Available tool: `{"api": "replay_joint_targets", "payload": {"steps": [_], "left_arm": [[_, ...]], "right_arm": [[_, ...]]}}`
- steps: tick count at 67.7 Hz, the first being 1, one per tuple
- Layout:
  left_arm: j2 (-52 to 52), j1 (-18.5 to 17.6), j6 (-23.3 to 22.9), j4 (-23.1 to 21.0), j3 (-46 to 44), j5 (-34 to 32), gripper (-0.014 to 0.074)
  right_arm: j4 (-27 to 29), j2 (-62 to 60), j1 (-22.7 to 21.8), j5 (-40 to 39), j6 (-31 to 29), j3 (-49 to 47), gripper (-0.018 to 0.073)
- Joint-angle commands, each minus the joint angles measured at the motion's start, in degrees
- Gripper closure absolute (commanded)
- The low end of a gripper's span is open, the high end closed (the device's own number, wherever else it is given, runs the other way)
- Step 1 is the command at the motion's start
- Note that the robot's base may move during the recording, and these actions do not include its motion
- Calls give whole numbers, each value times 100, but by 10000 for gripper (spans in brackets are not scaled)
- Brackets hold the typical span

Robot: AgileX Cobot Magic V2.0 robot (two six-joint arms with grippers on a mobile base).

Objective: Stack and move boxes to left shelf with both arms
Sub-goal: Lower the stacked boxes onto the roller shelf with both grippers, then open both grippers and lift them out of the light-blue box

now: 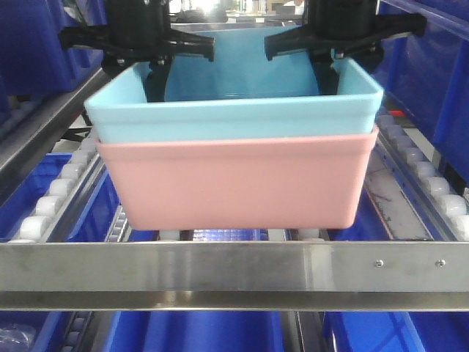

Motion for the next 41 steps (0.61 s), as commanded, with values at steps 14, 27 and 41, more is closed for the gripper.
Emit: {"api": "replay_joint_targets", "payload": {"steps": [14, 27, 41], "left_arm": [[-407, -72, -3, 135, -234, -625, 600], [-407, -72, -3, 176, -234, -556, 457], [-418, -72, -3, 176, -234, -344, 185]], "right_arm": [[-29, -355, 64, -331, -123, -259, 501], [-29, -355, 64, -462, -123, -259, 295], [-113, -360, 64, -443, -118, -267, 15]]}}
